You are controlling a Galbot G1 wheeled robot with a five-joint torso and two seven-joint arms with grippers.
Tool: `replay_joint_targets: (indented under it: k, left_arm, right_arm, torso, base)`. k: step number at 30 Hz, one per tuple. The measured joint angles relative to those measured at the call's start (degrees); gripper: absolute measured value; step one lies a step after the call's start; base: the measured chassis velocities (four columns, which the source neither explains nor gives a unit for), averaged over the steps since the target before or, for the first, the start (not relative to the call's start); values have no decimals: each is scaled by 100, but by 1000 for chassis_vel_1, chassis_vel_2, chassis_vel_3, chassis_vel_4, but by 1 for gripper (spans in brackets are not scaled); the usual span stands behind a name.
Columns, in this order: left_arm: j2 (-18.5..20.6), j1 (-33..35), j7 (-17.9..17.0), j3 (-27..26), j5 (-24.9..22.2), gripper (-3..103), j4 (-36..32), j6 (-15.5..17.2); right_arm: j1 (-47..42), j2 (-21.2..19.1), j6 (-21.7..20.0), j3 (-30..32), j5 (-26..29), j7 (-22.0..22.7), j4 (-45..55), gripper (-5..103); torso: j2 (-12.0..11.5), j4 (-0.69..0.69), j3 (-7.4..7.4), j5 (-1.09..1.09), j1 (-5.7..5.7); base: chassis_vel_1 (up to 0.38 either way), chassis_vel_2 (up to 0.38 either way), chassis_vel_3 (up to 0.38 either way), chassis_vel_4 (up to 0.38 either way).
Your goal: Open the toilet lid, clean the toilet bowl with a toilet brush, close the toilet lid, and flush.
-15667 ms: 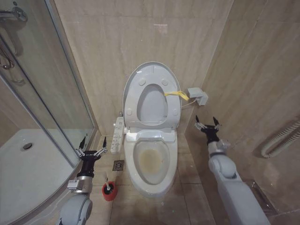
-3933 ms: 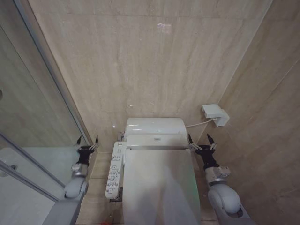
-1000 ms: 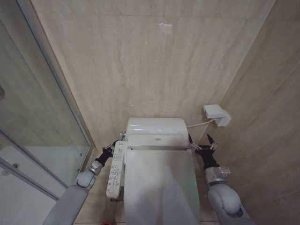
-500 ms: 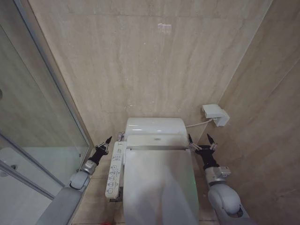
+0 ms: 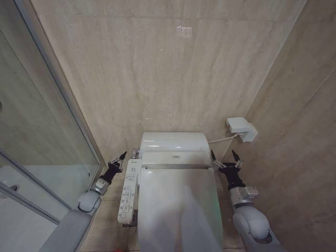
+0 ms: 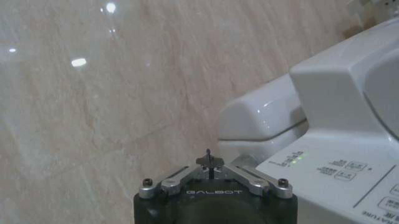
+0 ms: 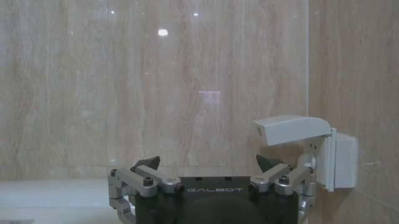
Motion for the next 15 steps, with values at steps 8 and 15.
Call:
replay_joint_targets:
  k: [8,15]
  left_arm:
    - [94,-49,46,145,92,0,33,-26]
    - [73,-195,118,326,112,0,290,-145]
  right_arm:
    - [0,0,0,0,0,0,0,100]
    - [0,0,0,0,0,0,0,100]
  torso:
    - [0,0,0,1,0]
    - [0,0,0,0,0]
  base:
    - [0,0,0,0]
    - [0,0,0,0]
